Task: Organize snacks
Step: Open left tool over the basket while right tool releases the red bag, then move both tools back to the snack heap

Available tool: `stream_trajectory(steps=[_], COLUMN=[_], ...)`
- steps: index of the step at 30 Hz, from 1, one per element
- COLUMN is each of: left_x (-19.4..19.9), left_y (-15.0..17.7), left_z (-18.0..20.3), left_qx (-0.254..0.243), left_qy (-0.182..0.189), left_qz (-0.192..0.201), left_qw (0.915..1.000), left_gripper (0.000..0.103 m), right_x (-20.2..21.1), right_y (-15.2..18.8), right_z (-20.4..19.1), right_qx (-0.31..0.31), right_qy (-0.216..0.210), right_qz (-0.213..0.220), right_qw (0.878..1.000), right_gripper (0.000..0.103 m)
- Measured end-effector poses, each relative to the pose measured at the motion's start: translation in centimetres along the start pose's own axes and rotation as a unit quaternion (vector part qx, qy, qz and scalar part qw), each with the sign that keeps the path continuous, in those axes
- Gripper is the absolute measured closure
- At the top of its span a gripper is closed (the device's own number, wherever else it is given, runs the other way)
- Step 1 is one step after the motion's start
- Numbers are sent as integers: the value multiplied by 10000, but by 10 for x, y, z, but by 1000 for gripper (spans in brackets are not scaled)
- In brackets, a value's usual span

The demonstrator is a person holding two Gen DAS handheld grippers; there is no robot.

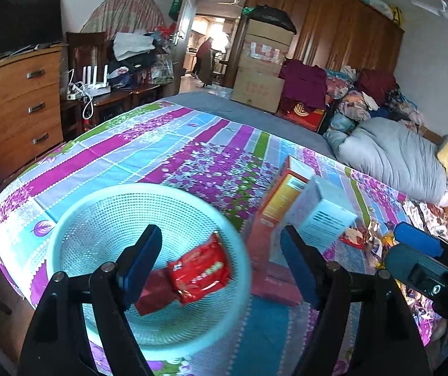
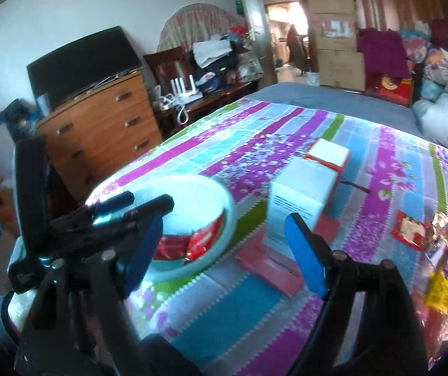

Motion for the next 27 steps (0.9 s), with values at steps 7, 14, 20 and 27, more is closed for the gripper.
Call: stream_trajectory(steps=[7, 14, 20, 27], left_x=[8, 20, 28, 39], left_y=[2, 3, 2, 3], left_z=[18, 23, 33, 43], left_qx=[-260, -442, -575, -690], left_qy=[-209, -578, -597, -583], left_qz=[19, 238, 304, 401], left_qw=[9994, 9971, 9961, 9951], left_gripper=[23, 22, 19, 19], right_x=[23, 42, 60, 97], right_y=[20, 33, 36, 36], right_z=[14, 15, 16, 6], right_qx=[-168, -170, -85, 369], right_qy=[109, 196, 342, 735], right_qz=[-37, -17, 106, 617], right_qw=[9998, 9997, 9993, 9947], right_gripper=[22, 22, 22, 22])
Point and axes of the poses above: each gripper's, at about its wrist camera, not at the fingertips, and x roughly against the way its jaws point, z to its right, y to its underside, the point moved 4 cm from there along -x, roughly the way its jaws point, and after that the axes turned 5 degrees about -y, right-handed, at the moved point
